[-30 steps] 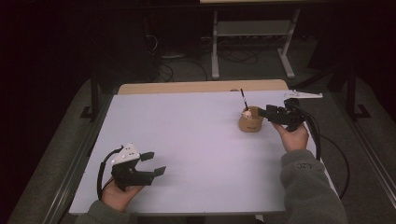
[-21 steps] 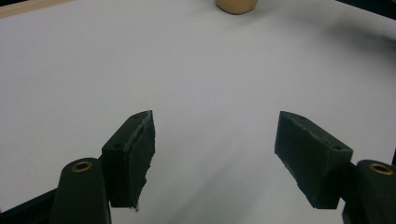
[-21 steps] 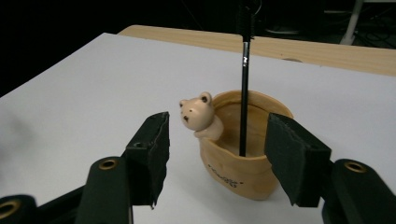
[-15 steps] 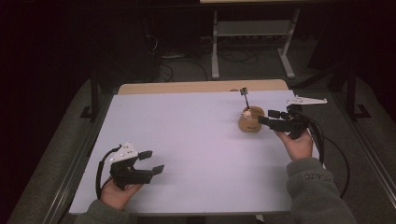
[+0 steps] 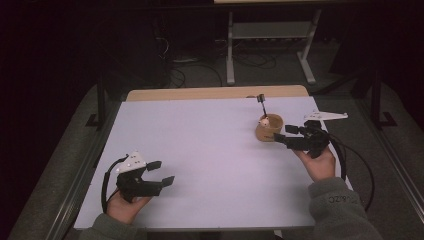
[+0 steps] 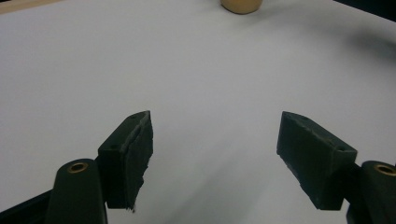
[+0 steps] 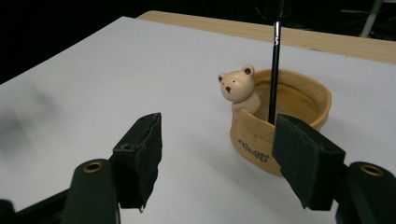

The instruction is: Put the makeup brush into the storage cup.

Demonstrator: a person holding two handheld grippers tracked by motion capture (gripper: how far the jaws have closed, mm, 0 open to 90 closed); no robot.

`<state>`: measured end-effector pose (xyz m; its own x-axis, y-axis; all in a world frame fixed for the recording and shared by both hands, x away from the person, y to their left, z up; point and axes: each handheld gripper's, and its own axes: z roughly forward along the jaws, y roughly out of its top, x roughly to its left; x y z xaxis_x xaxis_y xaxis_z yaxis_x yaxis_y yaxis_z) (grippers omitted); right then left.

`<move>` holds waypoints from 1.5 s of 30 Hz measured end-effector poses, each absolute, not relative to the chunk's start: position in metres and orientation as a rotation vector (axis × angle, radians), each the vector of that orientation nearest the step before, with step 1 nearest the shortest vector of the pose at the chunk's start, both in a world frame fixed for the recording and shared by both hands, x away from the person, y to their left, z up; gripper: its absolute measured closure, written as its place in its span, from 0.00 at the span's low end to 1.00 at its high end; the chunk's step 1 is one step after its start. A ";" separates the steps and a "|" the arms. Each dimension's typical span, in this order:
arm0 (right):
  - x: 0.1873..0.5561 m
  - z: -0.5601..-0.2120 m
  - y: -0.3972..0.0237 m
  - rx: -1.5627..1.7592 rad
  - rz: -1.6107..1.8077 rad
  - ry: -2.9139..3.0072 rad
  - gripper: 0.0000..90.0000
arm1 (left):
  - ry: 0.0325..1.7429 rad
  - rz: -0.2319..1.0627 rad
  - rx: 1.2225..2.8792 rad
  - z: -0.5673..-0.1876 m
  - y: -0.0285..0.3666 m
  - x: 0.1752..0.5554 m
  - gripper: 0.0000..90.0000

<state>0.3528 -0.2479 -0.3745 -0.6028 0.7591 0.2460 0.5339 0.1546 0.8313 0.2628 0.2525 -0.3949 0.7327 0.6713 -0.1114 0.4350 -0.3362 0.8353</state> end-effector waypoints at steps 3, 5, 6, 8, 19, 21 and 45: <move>0.350 -0.374 -0.247 1.263 1.421 2.214 0.35 | 0.845 0.308 1.988 -0.395 0.254 0.263 0.29; 0.347 -0.374 -0.246 1.261 1.424 2.220 0.34 | 0.842 0.309 1.989 -0.395 0.254 0.263 0.29; 0.347 -0.374 -0.246 1.237 1.427 2.212 0.34 | 0.840 0.308 1.987 -0.395 0.254 0.263 0.29; 0.344 -0.373 -0.245 1.250 1.434 2.220 0.34 | 0.833 0.310 1.984 -0.395 0.254 0.263 0.28; 0.332 -0.378 -0.238 1.217 1.426 2.254 0.31 | 0.830 0.320 1.985 -0.394 0.257 0.262 0.26; 0.330 -0.379 -0.237 1.214 1.418 2.262 0.30 | 0.832 0.323 1.985 -0.395 0.257 0.262 0.26; 0.304 -0.401 -0.235 1.208 1.405 2.307 0.28 | 0.847 0.323 1.990 -0.397 0.262 0.258 0.25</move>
